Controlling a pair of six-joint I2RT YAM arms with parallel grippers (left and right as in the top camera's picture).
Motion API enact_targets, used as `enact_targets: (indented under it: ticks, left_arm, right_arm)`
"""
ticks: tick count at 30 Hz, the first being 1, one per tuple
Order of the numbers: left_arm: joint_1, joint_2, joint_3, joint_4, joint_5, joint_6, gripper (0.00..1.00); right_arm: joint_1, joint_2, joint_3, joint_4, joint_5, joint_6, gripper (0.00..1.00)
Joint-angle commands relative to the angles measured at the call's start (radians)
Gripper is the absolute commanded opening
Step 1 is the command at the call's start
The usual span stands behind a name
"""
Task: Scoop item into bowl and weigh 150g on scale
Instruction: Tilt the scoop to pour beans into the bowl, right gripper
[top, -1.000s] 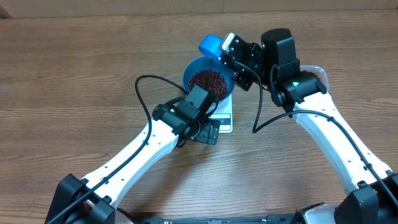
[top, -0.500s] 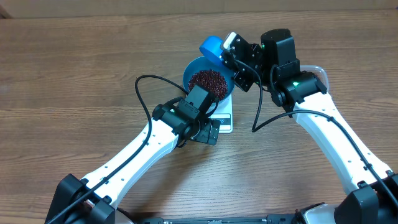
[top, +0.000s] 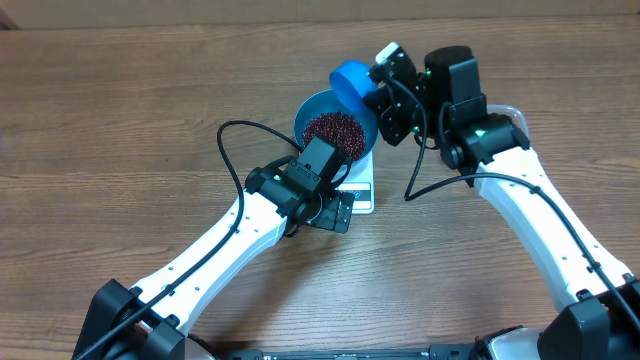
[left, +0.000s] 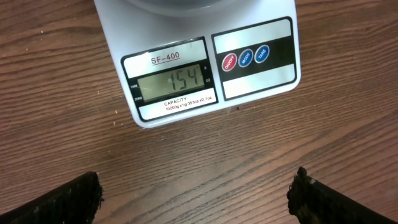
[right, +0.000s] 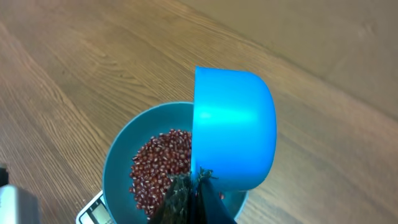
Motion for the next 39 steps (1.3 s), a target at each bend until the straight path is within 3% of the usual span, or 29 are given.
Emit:
enact_targets:
  ticks: [1, 39]
  left_arm:
    - [0.000, 0.007, -0.006, 0.004, 0.008, 0.018, 1.00]
    - [0.000, 0.007, -0.006, 0.004, 0.008, 0.019, 0.99]
  right_arm:
    - [-0.021, -0.025, 0.031, -0.007, -0.019, 0.068, 0.03]
    - [-0.032, -0.020, 0.030, -0.079, -0.056, 0.064, 0.03]
